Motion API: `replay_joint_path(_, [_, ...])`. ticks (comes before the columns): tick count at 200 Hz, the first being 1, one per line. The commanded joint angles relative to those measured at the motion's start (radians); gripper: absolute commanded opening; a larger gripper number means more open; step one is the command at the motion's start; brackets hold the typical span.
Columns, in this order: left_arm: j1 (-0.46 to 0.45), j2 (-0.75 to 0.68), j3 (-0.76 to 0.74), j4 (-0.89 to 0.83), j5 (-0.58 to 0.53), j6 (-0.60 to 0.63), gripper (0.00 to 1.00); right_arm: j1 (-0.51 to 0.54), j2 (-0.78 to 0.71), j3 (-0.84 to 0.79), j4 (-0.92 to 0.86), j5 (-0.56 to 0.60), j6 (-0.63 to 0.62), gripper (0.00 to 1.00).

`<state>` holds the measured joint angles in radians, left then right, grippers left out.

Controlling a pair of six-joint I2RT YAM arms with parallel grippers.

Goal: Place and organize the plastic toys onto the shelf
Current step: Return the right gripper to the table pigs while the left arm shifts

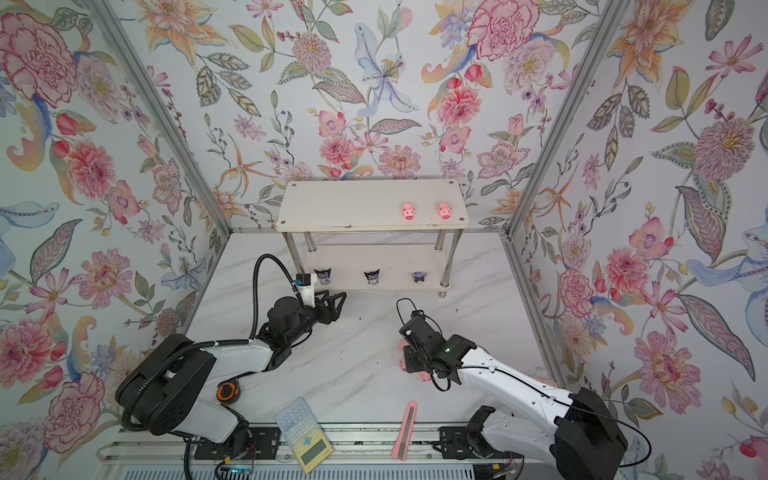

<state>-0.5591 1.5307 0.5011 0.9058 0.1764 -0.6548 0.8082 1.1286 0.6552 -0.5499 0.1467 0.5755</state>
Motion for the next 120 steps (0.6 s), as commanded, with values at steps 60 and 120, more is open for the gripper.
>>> replay_joint_path(60, [-0.032, 0.023, 0.041, 0.038, -0.012, 0.0, 0.75, 0.008, 0.059, -0.115, 0.196, -0.142, 0.09, 0.24])
replay_joint_path(120, [-0.035, 0.008, 0.034, 0.03, -0.022, 0.004, 0.75, -0.005, 0.091, -0.134, 0.139, -0.084, 0.137, 0.06])
